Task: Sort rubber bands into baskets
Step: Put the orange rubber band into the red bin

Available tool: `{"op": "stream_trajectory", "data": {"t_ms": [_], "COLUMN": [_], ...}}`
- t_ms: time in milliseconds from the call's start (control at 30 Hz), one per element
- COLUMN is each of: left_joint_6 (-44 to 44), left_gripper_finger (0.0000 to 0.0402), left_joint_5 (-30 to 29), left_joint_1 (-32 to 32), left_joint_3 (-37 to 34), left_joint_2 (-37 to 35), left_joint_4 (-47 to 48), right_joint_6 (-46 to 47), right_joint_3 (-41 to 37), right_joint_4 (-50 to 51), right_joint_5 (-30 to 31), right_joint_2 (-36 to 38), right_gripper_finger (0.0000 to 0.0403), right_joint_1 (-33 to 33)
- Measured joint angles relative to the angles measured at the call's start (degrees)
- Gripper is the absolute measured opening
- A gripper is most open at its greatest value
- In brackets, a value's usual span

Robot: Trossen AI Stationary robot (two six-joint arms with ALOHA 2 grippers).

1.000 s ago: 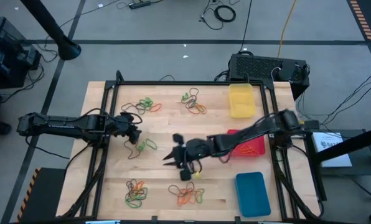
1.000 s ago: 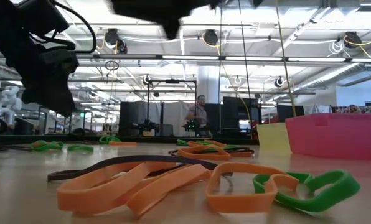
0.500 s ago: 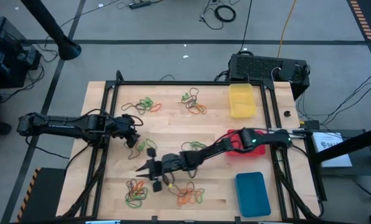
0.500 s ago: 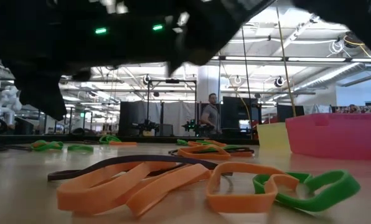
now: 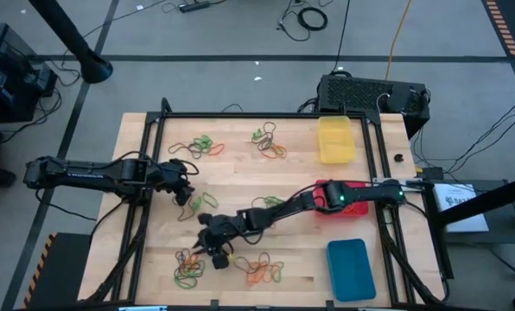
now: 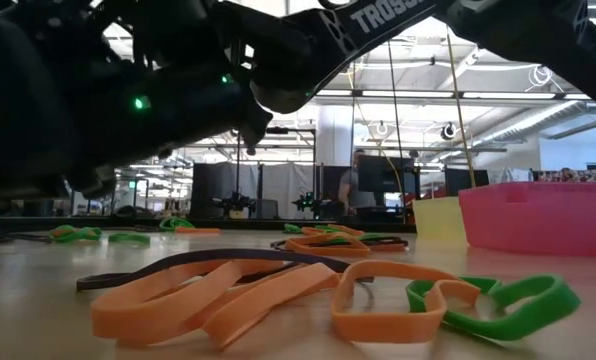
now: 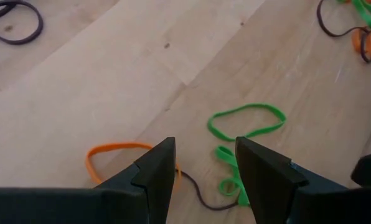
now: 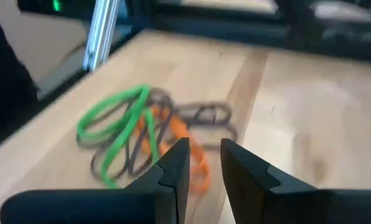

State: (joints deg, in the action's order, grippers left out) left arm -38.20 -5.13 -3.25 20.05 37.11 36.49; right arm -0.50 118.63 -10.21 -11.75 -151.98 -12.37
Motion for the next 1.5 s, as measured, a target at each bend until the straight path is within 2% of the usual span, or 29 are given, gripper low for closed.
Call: {"op": "stream_trajectory", "data": {"t_ms": [433, 800, 967, 1133, 1267, 1433, 1500], "left_joint_6": [0.09, 0.13, 0.03, -0.02, -0.02, -0.04, -0.05], "left_gripper_finger": [0.0175, 0.0175, 0.0175, 0.0175, 0.0175, 0.0175, 0.0175], "left_joint_5": [-1.11, -2.66, -2.55, -2.55, -2.53, -2.53, -2.48], "left_joint_1": [0.00, 0.00, 0.00, 0.00, 0.00, 0.00, 0.00], "left_joint_3": [0.00, 0.00, -1.07, -1.09, -1.09, -1.11, -1.11], "left_joint_2": [0.00, -0.01, 0.01, 0.01, 0.01, 0.01, 0.01], "left_joint_4": [-0.12, -0.49, -1.32, -1.70, -1.66, -1.64, -1.64], "right_joint_6": [1.36, 6.78, 6.78, 6.72, 6.79, 8.31, 8.82], "right_joint_3": [0.02, 0.02, 0.02, 0.08, 0.11, 0.08, 0.04], "right_joint_4": [1.00, -0.87, -0.48, 0.89, 1.19, 0.88, 0.95], "right_joint_5": [-0.04, 0.09, 5.29, 5.71, 5.79, 5.83, 5.74], "right_joint_2": [-0.75, -2.99, -2.97, -2.95, -2.93, -2.88, -2.61], "right_gripper_finger": [0.0084, 0.0084, 0.0084, 0.0083, 0.0065, 0.0009, 0.0007], "right_joint_1": [-0.06, -0.93, -1.11, -1.04, -0.99, -0.93, -0.93]}}
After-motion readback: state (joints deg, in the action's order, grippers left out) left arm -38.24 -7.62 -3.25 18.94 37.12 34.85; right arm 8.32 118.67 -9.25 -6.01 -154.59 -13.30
